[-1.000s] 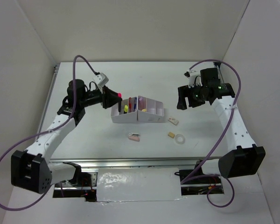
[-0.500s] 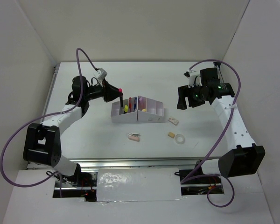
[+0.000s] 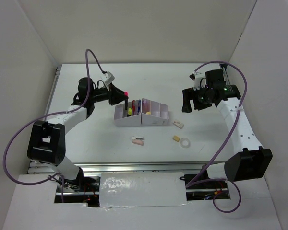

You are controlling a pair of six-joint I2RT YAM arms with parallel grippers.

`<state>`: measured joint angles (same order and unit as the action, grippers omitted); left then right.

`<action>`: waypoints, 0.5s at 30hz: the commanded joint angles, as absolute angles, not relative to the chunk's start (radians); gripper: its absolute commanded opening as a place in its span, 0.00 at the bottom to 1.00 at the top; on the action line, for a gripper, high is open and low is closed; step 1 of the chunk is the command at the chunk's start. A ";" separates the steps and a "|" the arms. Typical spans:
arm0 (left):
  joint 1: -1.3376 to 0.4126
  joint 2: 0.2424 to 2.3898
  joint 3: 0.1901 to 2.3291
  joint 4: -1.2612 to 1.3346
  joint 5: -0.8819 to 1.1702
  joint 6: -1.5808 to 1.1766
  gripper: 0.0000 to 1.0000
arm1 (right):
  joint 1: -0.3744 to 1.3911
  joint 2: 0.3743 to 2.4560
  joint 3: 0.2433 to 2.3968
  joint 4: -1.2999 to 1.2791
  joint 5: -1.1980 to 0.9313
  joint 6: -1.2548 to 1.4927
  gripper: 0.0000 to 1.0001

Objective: Sort the stationery into containers
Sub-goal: Place the pen in the storage box.

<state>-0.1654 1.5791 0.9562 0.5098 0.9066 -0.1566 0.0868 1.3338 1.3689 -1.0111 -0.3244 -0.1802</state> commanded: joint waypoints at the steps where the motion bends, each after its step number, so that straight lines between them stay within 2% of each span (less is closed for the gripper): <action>1: -0.175 1.597 0.974 0.558 0.936 -0.100 0.18 | 0.081 1.339 1.384 -1.000 -0.308 -0.202 0.86; 12: -0.192 1.597 0.976 0.485 0.916 -0.051 0.46 | 0.084 1.327 1.342 -0.999 -0.305 -0.247 0.81; 15: -0.195 1.572 0.983 0.448 0.913 -0.035 0.61 | 0.094 1.309 1.306 -0.980 -0.285 -0.262 0.78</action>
